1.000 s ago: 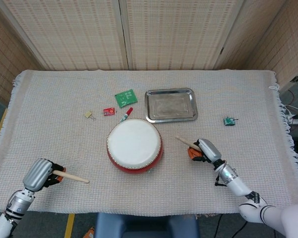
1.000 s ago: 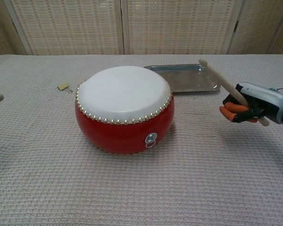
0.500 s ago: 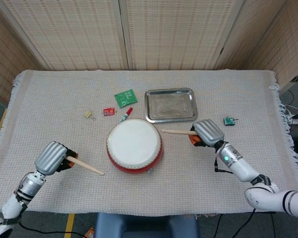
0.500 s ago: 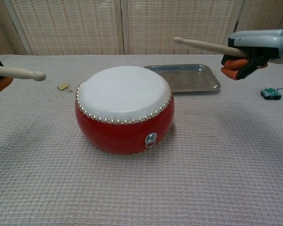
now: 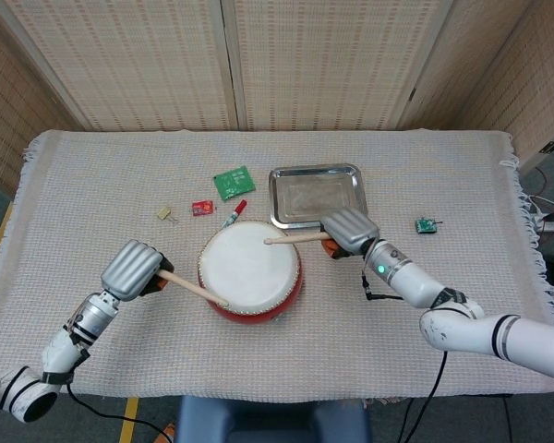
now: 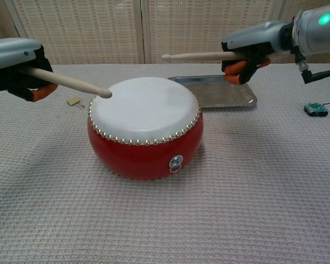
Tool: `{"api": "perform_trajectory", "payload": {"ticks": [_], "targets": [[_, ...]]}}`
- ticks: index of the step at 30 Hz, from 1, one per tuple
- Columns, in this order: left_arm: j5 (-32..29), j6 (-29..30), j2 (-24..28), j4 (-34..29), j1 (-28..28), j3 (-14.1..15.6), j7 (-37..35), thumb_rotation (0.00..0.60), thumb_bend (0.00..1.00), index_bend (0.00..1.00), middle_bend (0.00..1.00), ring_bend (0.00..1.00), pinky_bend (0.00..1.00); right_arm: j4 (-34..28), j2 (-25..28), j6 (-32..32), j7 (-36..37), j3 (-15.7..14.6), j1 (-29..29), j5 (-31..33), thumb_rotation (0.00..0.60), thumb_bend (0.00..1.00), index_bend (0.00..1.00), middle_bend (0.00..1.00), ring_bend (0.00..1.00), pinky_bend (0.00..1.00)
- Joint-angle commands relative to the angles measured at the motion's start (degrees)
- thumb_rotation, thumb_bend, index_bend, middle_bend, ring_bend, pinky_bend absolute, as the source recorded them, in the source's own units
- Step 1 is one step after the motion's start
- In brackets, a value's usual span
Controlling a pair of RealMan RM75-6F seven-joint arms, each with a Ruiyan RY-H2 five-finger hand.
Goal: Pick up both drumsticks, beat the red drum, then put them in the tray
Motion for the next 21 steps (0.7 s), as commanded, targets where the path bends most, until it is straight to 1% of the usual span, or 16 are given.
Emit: {"api": "perform_trajectory", "payload": {"ticks": [1, 5, 7, 8, 10, 15, 18, 21], "targets": [[-2.9, -1.9, 0.3, -1.3, -1.3, -1.5, 1.4, 0.600, 0.71, 1.00, 1.00, 1.00, 1.00, 2.8, -2.8, -1.9, -3.8, -3.2, 2.9, 3.3, 0.600, 0.81, 1.00, 1.00, 1.00, 1.00], [-6.9, -3.6, 0.0, -1.3, -2.0, -2.5, 2.8, 0.600, 0.71, 1.00, 1.00, 1.00, 1.00, 6.2, -6.0, -2.7, -9.1, -8.1, 6.7, 9.1, 0.600, 0.81, 1.00, 1.00, 1.00, 1.00], [-8.8, -4.4, -0.5, -1.0, -2.5, -3.0, 3.6, 0.600, 0.71, 1.00, 1.00, 1.00, 1.00, 6.3, -6.5, -1.6, -10.9, -9.4, 8.0, 11.4, 0.600, 0.81, 1.00, 1.00, 1.00, 1.00], [-10.0, -4.8, -1.0, -0.6, -2.8, -3.3, 4.4, 0.600, 0.71, 1.00, 1.00, 1.00, 1.00, 5.4, -6.4, -0.2, -11.3, -9.4, 8.4, 12.4, 0.600, 0.81, 1.00, 1.00, 1.00, 1.00], [-11.8, -5.0, -2.3, 0.5, -3.2, -3.7, 6.2, 0.600, 0.71, 1.00, 1.00, 1.00, 1.00, 2.8, -5.1, 2.1, -10.8, -8.4, 8.4, 12.9, 0.600, 0.81, 1.00, 1.00, 1.00, 1.00], [-17.0, -4.7, -8.0, 4.3, -4.4, -3.9, 13.8, 0.600, 0.71, 1.00, 1.00, 1.00, 1.00, -5.7, 0.9, 7.2, -7.1, -4.5, 6.3, 9.3, 0.600, 0.81, 1.00, 1.00, 1.00, 1.00], [-18.9, -3.4, -12.0, 7.3, -5.1, -3.5, 19.3, 0.600, 0.71, 1.00, 1.00, 1.00, 1.00, -8.3, 3.2, 8.1, -6.1, -3.7, 5.5, 7.7, 0.600, 0.81, 1.00, 1.00, 1.00, 1.00], [-18.9, -2.0, -15.1, 10.8, -5.7, -2.2, 25.4, 0.600, 0.70, 1.00, 1.00, 1.00, 1.00, -8.6, 3.6, 7.7, -6.0, -4.0, 5.3, 7.4, 0.600, 0.81, 1.00, 1.00, 1.00, 1.00]]}}
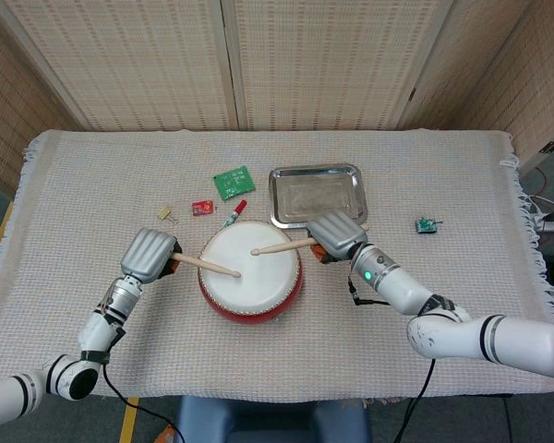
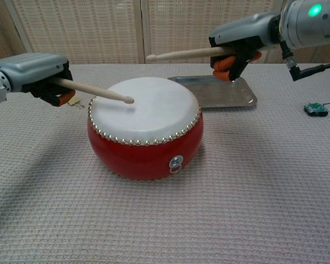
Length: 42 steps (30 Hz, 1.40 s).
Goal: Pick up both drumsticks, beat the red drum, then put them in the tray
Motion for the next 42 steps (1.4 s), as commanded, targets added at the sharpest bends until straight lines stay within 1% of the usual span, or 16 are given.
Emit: {"api": "perform_trajectory", "payload": {"ticks": [1, 4, 8, 12, 14, 16, 20, 22, 25, 27, 30, 34, 37, 40, 42], "targets": [[-1.1, 2.3, -4.9, 5.0, -1.1, 1.4, 7.6, 0.600, 0.70, 1.00, 1.00, 1.00, 1.00, 0.1, 0.1, -0.3, 0.0, -0.2, -0.2, -0.2, 0.600, 0.81, 1.00, 1.00, 1.00, 1.00], [-2.0, 3.5, -4.7, 3.7, -0.5, 0.3, 6.2, 0.600, 0.70, 1.00, 1.00, 1.00, 1.00, 2.0, -1.6, -1.9, -1.4, -1.8, 0.5, 0.9, 0.600, 0.81, 1.00, 1.00, 1.00, 1.00], [-1.8, 5.6, -1.1, -0.5, 0.6, -1.4, 3.1, 0.600, 0.70, 1.00, 1.00, 1.00, 1.00, 6.0, -5.1, -3.9, -4.8, -4.9, 2.4, 4.0, 0.600, 0.81, 1.00, 1.00, 1.00, 1.00], [-1.6, 6.3, 0.6, -2.8, 1.1, -2.1, 1.6, 0.600, 0.70, 1.00, 1.00, 1.00, 1.00, 8.0, -7.2, -4.4, -6.6, -6.6, 3.6, 6.4, 0.600, 0.81, 1.00, 1.00, 1.00, 1.00], [-1.7, 6.4, 1.8, -4.6, 1.3, -2.5, 0.6, 0.600, 0.70, 1.00, 1.00, 1.00, 1.00, 8.1, -7.9, -3.3, -6.7, -6.2, 4.0, 7.1, 0.600, 0.81, 1.00, 1.00, 1.00, 1.00], [-1.8, 5.8, 1.4, -4.2, 1.0, -1.9, 1.4, 0.600, 0.70, 1.00, 1.00, 1.00, 1.00, 5.8, -6.4, -1.4, -5.3, -4.5, 3.4, 5.9, 0.600, 0.81, 1.00, 1.00, 1.00, 1.00], [-2.4, 4.1, -1.4, -1.2, 0.2, -0.3, 3.4, 0.600, 0.70, 1.00, 1.00, 1.00, 1.00, 0.7, -2.2, 1.1, -2.7, -1.9, 2.0, 2.7, 0.600, 0.81, 1.00, 1.00, 1.00, 1.00], [-2.4, 3.4, -3.2, 0.9, -0.3, 0.6, 4.7, 0.600, 0.70, 1.00, 1.00, 1.00, 1.00, -1.2, -0.3, 1.9, -1.9, -1.0, 1.4, 1.5, 0.600, 0.81, 1.00, 1.00, 1.00, 1.00], [-2.2, 3.1, -4.9, 3.7, -0.8, 1.5, 6.8, 0.600, 0.70, 1.00, 1.00, 1.00, 1.00, -2.3, 1.0, 2.4, -0.9, -0.3, 0.7, 0.5, 0.600, 0.81, 1.00, 1.00, 1.00, 1.00], [-2.1, 3.9, -5.0, 4.2, -0.7, 1.2, 6.8, 0.600, 0.70, 1.00, 1.00, 1.00, 1.00, -1.9, 0.9, 1.9, -0.7, -0.5, 0.5, 0.3, 0.600, 0.81, 1.00, 1.00, 1.00, 1.00], [-1.8, 5.9, -3.4, 2.3, 0.0, -0.3, 4.3, 0.600, 0.70, 1.00, 1.00, 1.00, 1.00, 0.5, -1.0, 0.1, -1.3, -1.7, 0.8, 1.0, 0.600, 0.81, 1.00, 1.00, 1.00, 1.00], [-1.2, 7.5, 0.4, -2.5, 1.1, -2.0, 0.6, 0.600, 0.70, 1.00, 1.00, 1.00, 1.00, 6.0, -5.4, -2.7, -3.6, -4.6, 2.0, 3.7, 0.600, 0.81, 1.00, 1.00, 1.00, 1.00], [-1.0, 7.4, 2.9, -5.6, 1.4, -2.5, -0.8, 0.600, 0.70, 1.00, 1.00, 1.00, 1.00, 9.7, -8.6, -3.9, -5.5, -6.7, 2.9, 6.4, 0.600, 0.81, 1.00, 1.00, 1.00, 1.00], [-0.7, 7.1, 3.2, -6.0, 1.3, -2.0, -0.1, 0.600, 0.70, 1.00, 1.00, 1.00, 1.00, 9.5, -9.0, -2.8, -5.6, -6.5, 3.0, 6.7, 0.600, 0.81, 1.00, 1.00, 1.00, 1.00], [-0.7, 6.6, 2.5, -5.3, 1.0, -1.4, 0.7, 0.600, 0.70, 1.00, 1.00, 1.00, 1.00, 7.4, -7.6, -1.2, -4.5, -5.1, 2.5, 5.5, 0.600, 0.81, 1.00, 1.00, 1.00, 1.00]]}}
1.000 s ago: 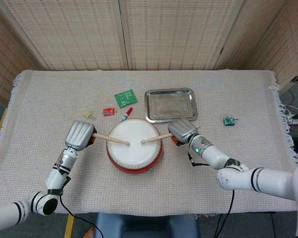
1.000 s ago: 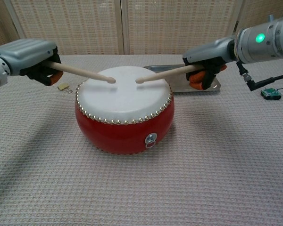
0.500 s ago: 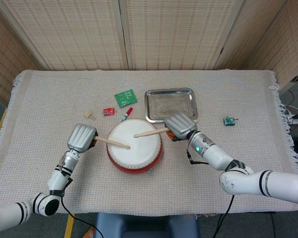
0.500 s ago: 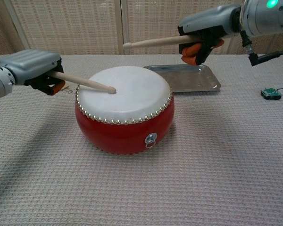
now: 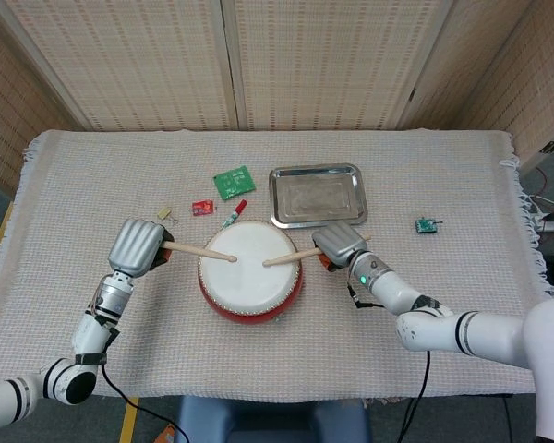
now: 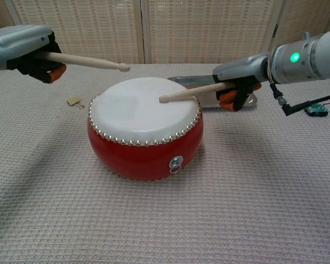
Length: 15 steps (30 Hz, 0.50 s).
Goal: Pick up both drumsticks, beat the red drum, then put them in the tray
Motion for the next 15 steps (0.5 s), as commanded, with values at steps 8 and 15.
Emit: {"api": "perform_trajectory", "payload": {"ticks": [8, 15], "targets": [[-0.7, -4.0, -6.2, 7.1, -1.9, 3.5, 5.1, 0.600, 0.70, 1.00, 1.00, 1.00, 1.00, -11.2, 9.3, 5.4, 7.6, 6.6, -3.8, -8.1, 0.600, 0.81, 1.00, 1.00, 1.00, 1.00], [0.2, -0.7, -4.6, 5.0, -1.2, 1.9, 3.8, 0.600, 0.70, 1.00, 1.00, 1.00, 1.00, -6.7, 6.0, 2.2, 4.1, 3.6, -2.5, -5.8, 0.600, 0.81, 1.00, 1.00, 1.00, 1.00]]}}
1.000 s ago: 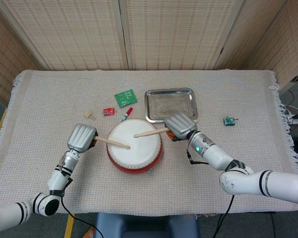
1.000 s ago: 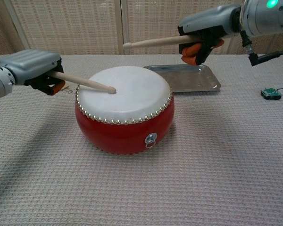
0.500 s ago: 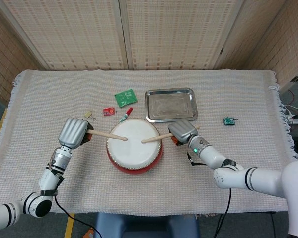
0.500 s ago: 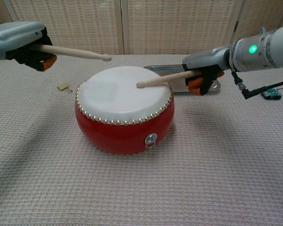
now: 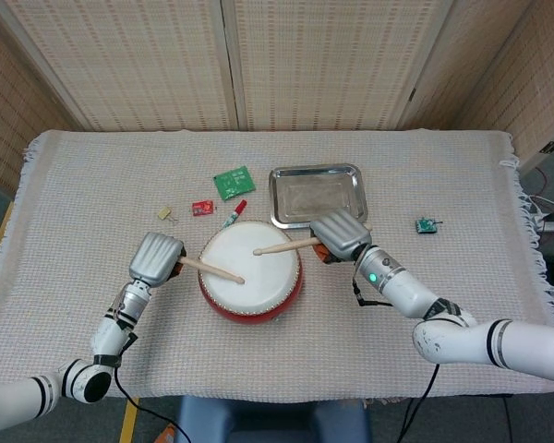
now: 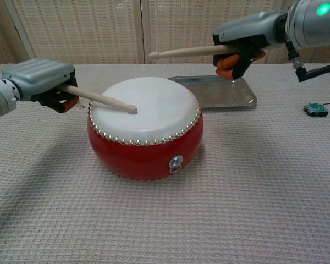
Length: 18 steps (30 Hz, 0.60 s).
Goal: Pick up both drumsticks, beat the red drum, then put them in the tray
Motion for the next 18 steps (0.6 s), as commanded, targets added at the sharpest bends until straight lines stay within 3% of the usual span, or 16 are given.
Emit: {"api": "perform_trajectory", "payload": {"ticks": [1, 8, 18], "targets": [[1.0, 2.7, 2.5, -3.2, 0.9, -1.5, -2.5, 0.600, 0.70, 1.00, 1.00, 1.00, 1.00, 3.8, -3.2, -2.2, -3.2, -2.5, 1.5, 2.6, 0.600, 0.81, 1.00, 1.00, 1.00, 1.00], [1.7, 4.3, 6.2, -7.9, 1.7, -3.0, -4.9, 0.600, 0.70, 1.00, 1.00, 1.00, 1.00, 8.3, -8.1, -2.1, -10.1, -6.9, 4.5, 8.7, 0.600, 0.81, 1.00, 1.00, 1.00, 1.00], [-0.8, -0.5, -0.8, -0.5, -0.1, 0.4, -0.1, 0.600, 0.70, 1.00, 1.00, 1.00, 1.00, -1.7, 0.1, 3.6, 0.8, 0.6, -1.2, -1.0, 0.600, 0.81, 1.00, 1.00, 1.00, 1.00]]}}
